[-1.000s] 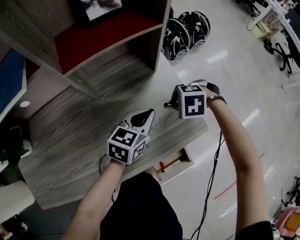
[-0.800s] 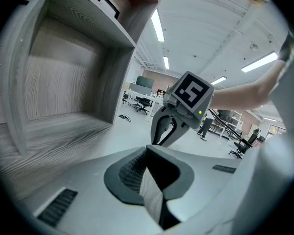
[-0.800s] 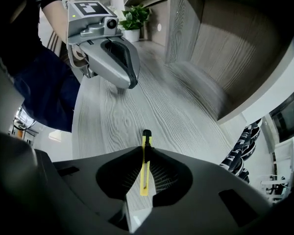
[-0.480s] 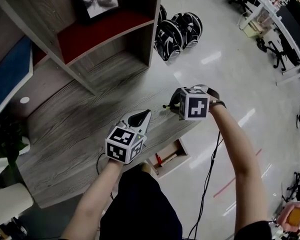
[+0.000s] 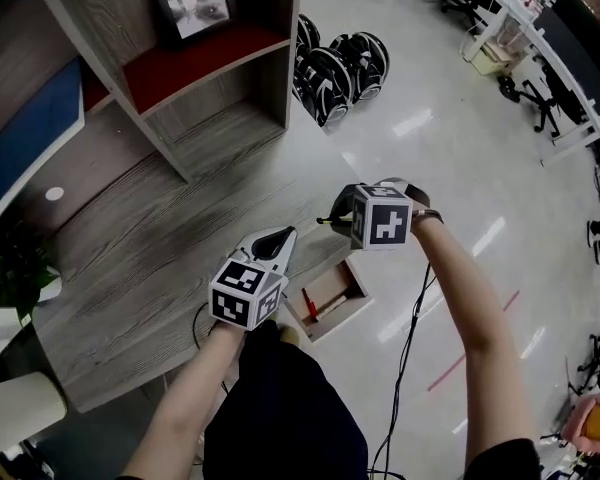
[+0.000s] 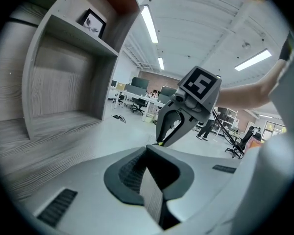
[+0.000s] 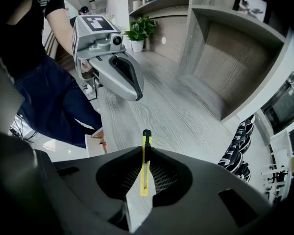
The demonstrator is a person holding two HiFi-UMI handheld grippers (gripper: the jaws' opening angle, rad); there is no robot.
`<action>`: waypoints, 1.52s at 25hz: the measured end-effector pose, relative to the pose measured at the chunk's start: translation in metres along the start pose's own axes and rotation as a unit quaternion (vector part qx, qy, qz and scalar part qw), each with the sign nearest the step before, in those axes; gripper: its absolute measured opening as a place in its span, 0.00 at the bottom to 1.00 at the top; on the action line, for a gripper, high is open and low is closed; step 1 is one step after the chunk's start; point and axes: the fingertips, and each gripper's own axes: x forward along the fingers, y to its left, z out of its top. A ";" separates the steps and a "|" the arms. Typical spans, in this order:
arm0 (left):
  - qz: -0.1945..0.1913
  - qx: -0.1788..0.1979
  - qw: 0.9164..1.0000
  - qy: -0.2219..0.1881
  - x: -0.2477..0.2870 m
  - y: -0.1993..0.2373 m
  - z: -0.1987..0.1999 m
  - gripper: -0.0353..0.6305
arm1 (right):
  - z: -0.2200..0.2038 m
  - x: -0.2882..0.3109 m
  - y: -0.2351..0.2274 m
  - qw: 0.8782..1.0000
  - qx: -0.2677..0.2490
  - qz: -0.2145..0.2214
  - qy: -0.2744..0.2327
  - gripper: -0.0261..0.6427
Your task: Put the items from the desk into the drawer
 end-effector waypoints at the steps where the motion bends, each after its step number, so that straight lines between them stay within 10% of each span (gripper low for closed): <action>1: -0.001 0.000 1.000 0.000 -0.002 -0.003 -0.002 0.07 | 0.002 -0.001 0.005 1.000 0.003 -0.003 -0.005 0.14; 21: -0.014 -0.012 1.000 0.008 -0.035 -0.066 -0.043 0.07 | 0.002 -0.016 0.103 0.985 0.105 -0.078 -0.110 0.14; 38: -0.039 -0.023 0.998 0.035 -0.037 -0.097 -0.096 0.07 | -0.029 0.027 0.147 0.897 0.355 -0.159 -0.212 0.14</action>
